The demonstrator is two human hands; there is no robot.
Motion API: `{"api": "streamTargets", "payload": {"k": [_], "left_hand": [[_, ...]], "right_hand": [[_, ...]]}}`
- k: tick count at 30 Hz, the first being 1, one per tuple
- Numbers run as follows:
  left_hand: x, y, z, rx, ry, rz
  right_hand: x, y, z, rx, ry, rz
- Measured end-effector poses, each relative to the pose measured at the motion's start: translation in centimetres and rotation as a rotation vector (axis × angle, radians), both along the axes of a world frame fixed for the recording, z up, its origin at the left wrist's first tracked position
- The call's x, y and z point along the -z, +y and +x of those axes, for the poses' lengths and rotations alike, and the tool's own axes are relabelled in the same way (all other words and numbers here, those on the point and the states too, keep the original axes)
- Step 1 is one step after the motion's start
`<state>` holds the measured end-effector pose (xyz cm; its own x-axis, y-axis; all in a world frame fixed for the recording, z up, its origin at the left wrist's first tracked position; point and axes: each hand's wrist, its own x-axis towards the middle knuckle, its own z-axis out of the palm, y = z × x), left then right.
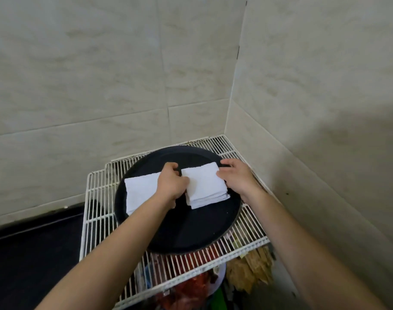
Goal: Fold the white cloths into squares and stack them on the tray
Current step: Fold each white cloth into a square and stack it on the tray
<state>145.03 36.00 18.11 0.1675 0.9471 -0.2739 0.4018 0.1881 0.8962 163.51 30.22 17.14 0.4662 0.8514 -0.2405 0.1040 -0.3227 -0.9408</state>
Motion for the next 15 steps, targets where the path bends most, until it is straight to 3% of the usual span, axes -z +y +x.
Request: {"api": "streamTargets", "payload": {"k": [5,15], "left_hand": [[0.4,0.6,0.0,0.088,0.174,0.070],[-0.7,-0.8,0.0,0.318,0.412,0.145]], "right_hand": [[1.1,0.8,0.0,-0.061,-0.295,-0.040],[0.5,-1.2,-0.4,-0.057,-0.465,-0.049]]}}
